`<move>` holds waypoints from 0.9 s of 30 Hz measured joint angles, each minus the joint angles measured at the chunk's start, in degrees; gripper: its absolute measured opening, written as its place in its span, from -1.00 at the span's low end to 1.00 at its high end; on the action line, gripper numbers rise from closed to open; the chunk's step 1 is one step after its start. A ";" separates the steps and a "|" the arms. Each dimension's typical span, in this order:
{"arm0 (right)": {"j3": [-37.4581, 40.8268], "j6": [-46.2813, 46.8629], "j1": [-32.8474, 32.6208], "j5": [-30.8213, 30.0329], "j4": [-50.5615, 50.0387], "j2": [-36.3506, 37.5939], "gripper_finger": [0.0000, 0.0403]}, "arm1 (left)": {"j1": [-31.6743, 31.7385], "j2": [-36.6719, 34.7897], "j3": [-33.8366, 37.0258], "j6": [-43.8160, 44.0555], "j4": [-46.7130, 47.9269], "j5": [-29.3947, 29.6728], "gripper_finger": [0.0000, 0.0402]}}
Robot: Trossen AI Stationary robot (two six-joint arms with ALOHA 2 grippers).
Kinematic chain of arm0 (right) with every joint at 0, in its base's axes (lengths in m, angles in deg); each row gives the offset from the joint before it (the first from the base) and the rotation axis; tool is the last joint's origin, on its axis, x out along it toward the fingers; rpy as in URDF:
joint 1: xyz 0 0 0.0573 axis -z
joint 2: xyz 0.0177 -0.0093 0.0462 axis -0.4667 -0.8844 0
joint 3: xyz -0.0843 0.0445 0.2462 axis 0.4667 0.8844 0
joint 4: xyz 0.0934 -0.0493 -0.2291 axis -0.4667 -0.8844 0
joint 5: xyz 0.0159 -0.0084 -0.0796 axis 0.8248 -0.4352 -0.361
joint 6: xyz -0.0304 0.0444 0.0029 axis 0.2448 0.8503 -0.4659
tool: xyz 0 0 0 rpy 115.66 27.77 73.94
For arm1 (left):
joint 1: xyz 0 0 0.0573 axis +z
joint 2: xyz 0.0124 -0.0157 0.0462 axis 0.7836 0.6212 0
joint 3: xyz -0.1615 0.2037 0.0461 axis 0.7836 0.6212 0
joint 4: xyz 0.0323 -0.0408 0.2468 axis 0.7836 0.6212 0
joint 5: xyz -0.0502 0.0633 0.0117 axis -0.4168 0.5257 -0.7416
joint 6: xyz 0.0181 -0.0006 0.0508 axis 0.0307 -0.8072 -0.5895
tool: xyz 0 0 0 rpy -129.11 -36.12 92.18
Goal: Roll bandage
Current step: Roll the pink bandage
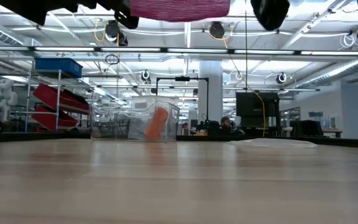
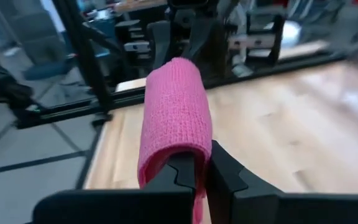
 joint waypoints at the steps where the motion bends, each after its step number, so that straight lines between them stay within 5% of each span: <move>1: 0.00 1.77 0.71 1.78 -0.59 0.02 -0.99 | -0.22 0.00 0.02 -0.63 0.17 -0.10 -0.71; 12: 0.00 15.31 2.86 10.04 -0.22 0.00 -0.97 | -2.10 0.00 0.07 -2.09 0.30 0.28 -0.75; 17: 0.00 11.73 2.75 6.32 -0.75 -0.02 -0.80 | -1.99 0.00 0.04 1.78 -0.21 0.69 -0.94; 27: 0.00 -0.71 0.75 3.65 -1.71 0.43 -0.26 | -1.88 0.02 -0.02 5.66 -1.54 1.15 -0.98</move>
